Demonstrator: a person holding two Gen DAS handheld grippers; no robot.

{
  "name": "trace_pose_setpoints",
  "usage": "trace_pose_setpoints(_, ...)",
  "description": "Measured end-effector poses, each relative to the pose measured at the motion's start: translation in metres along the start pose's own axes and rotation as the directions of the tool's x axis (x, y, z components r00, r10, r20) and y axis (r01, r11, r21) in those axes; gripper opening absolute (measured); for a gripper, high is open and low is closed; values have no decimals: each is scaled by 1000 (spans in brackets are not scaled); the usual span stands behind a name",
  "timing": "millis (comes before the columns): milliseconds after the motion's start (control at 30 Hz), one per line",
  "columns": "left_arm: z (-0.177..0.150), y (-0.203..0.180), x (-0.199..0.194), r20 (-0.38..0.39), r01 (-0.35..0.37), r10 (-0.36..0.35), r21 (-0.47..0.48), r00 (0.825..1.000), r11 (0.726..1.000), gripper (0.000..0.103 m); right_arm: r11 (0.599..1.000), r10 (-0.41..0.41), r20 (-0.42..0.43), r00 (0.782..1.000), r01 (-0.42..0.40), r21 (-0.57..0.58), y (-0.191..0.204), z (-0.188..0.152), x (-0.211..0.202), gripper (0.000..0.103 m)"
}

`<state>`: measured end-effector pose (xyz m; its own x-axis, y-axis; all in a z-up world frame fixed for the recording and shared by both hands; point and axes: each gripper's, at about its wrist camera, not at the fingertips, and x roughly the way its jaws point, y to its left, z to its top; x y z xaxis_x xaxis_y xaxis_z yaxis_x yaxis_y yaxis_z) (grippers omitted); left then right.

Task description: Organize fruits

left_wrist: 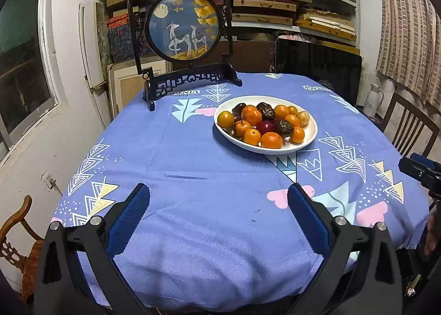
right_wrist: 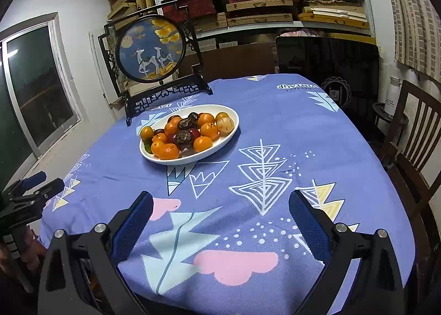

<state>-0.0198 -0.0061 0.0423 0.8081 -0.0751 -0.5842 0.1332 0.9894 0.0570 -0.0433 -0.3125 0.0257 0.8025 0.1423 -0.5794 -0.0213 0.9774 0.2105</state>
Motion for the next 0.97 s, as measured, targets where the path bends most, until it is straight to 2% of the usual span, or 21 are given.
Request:
trace_pose_setpoints(333,2,-1,-2,38,-25,24,15,999,1000,98,1000,5,-8,1000,-5,0,0,-2,1,99)
trace_pose_setpoints(533,2,2,4,3,-19,19,1,1000,1000,98,1000,7,-7,1000,-7,-1,1,-2,0,99)
trace_pose_setpoints(967,1,7,7,-8,-30,30,-16,1000,999,98,1000,8,-9,1000,-8,-2,-1,-3,1,99)
